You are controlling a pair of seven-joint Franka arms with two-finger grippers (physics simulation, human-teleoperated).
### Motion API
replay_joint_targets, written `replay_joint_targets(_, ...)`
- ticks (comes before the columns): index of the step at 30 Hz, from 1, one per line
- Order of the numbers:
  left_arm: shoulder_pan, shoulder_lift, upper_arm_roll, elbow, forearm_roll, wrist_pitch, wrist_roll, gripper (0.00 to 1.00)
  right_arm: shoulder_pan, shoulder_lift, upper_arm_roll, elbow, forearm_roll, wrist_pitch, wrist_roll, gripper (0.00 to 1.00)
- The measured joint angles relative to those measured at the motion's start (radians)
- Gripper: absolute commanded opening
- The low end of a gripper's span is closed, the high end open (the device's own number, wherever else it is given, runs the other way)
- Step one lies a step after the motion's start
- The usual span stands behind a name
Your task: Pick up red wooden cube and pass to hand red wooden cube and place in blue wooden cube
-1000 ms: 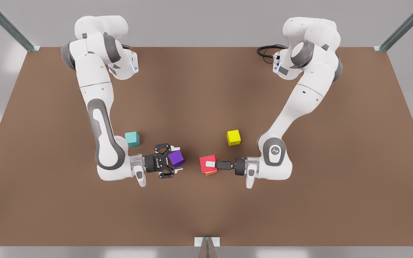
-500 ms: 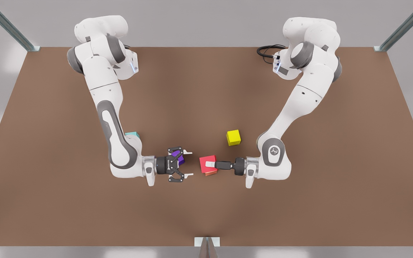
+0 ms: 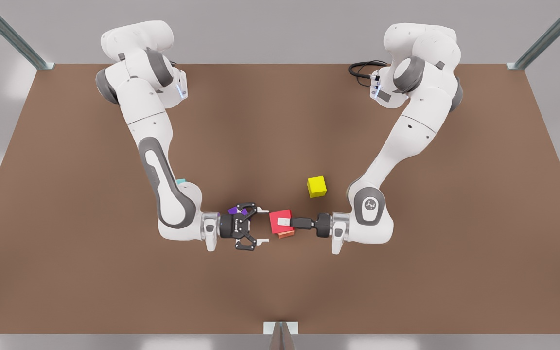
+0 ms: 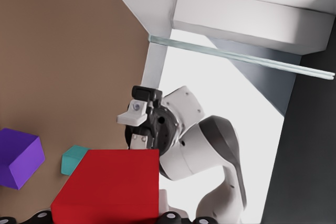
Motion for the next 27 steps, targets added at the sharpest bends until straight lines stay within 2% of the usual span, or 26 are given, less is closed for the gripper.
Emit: replay_joint_targets(27,0.0,0.001,0.0,0.001,-0.002,0.001,0.027,0.65,0.001,0.039,0.08,0.051,0.0,0.059,-0.075,1.0)
